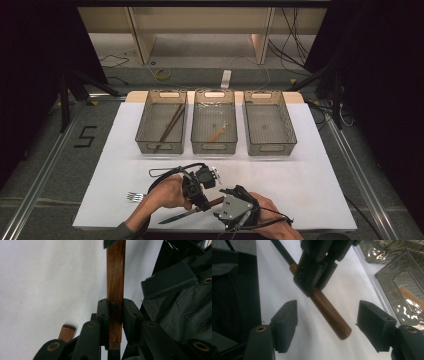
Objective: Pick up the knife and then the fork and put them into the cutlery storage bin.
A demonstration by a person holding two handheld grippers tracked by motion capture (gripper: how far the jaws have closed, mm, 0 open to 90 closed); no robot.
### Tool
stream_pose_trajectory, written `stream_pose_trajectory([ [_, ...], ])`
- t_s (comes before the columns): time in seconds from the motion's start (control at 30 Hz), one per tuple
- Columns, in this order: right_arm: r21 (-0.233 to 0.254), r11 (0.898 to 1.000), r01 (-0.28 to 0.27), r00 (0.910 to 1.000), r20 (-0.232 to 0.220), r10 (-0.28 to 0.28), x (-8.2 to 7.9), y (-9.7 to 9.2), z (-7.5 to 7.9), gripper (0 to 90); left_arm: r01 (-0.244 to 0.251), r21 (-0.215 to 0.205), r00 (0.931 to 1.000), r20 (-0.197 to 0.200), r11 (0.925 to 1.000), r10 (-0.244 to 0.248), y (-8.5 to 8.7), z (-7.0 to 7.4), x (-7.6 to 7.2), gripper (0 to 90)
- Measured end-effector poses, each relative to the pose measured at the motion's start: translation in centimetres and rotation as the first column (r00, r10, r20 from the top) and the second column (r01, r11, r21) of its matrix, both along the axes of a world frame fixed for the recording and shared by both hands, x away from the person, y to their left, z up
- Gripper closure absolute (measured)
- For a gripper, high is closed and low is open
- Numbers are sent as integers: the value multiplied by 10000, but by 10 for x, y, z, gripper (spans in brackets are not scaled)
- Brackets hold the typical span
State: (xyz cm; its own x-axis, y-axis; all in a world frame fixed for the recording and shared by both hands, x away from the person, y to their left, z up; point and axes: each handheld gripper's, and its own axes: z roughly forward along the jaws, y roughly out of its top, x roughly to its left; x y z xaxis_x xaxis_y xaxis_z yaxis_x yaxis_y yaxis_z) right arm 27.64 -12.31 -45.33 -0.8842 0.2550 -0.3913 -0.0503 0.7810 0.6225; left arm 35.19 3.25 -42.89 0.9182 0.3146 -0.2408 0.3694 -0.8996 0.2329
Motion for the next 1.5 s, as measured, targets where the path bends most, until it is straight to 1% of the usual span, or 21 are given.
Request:
stream_pose_trajectory([
  [0.13,-453,9989,-78,9995,316,93,-2,2,-3,401,79,5,10000,-45,10000,-79,-4,0,-2,762],
  [0.2,-585,9980,-251,9988,401,275,-2,2,-4,431,188,34,9998,-63,9998,-187,-6,1,-3,762],
  [0.23,-804,9959,-407,9981,427,443,-1,2,-4,441,217,55,9997,-69,9998,-216,-7,2,-3,762],
  [0.43,-1128,9925,-479,9973,497,538,-4,3,-7,518,392,127,9991,-140,9992,-390,-9,2,-4,761],
  [0.53,-1317,9900,-506,9949,803,615,-5,4,-8,551,411,133,9990,-164,9991,-409,-10,3,-5,761],
  [0.7,-1530,9866,-574,9923,1003,732,-7,6,-10,620,372,129,9989,-277,9992,-369,-11,2,-5,761],
  [0.8,-1730,9822,-730,9902,1050,921,-7,5,-11,657,435,181,9986,-310,9989,-429,-12,1,-6,761],
  [0.87,-1767,9811,-793,9871,1237,1021,-7,6,-12,669,456,201,9984,-342,9988,-449,-12,2,-6,760],
  [0.9,-1850,9793,-818,9864,1254,1060,-8,6,-12,677,466,193,9983,-359,9987,-459,-12,2,-6,760],
  [0.93,-1950,9765,-916,9830,1387,1200,-9,6,-12,685,465,207,9983,-373,9987,-457,-12,2,-6,760],
  [0.97,-2258,9676,-1129,9789,1418,1473,-8,5,-11,692,483,210,9981,-384,9986,-474,-12,2,-6,759],
  [1.07,-2484,9606,-1245,9740,1543,1661,-9,5,-12,712,440,156,9979,-475,9989,-432,-13,0,-5,758],
  [1.17,-2590,9564,-1349,9711,1570,1795,-10,6,-13,742,452,137,9974,-564,9989,-443,-12,0,-5,754],
  [1.2,-2680,9520,-1480,9697,1500,1930,-11,6,-13,761,426,113,9974,-582,9990,-419,-12,0,-5,751],
  [1.23,-2656,9521,-1515,9707,1419,1940,-11,6,-13,781,410,90,9974,-595,9991,-404,-12,0,-4,747],
  [1.3,-2626,9498,-1700,9652,1499,2142,-10,5,-13,806,380,36,9975,-598,9993,-377,-11,1,-4,740],
  [1.33,-2443,9558,-1637,9690,1420,2022,-11,5,-13,810,356,3,9976,-602,9994,-355,-11,1,-4,738],
  [1.37,-2416,9565,-1637,9692,1414,2016,-11,5,-13,811,420,15,9973,-605,9991,-419,-11,1,-4,739],
  [1.4,-2563,9506,-1753,9661,1410,2162,-10,4,-12,812,450,12,9972,-605,9990,-448,-11,1,-4,739],
  [1.47,-2566,9503,-1762,9654,1435,2177,-10,4,-12,815,376,22,9974,-616,9993,-374,-11,2,-4,729],
  [1.5,-2528,9518,-1735,9670,1396,2133,-11,4,-11,815,347,-11,9975,-623,9994,-347,-10,2,-4,722],
])
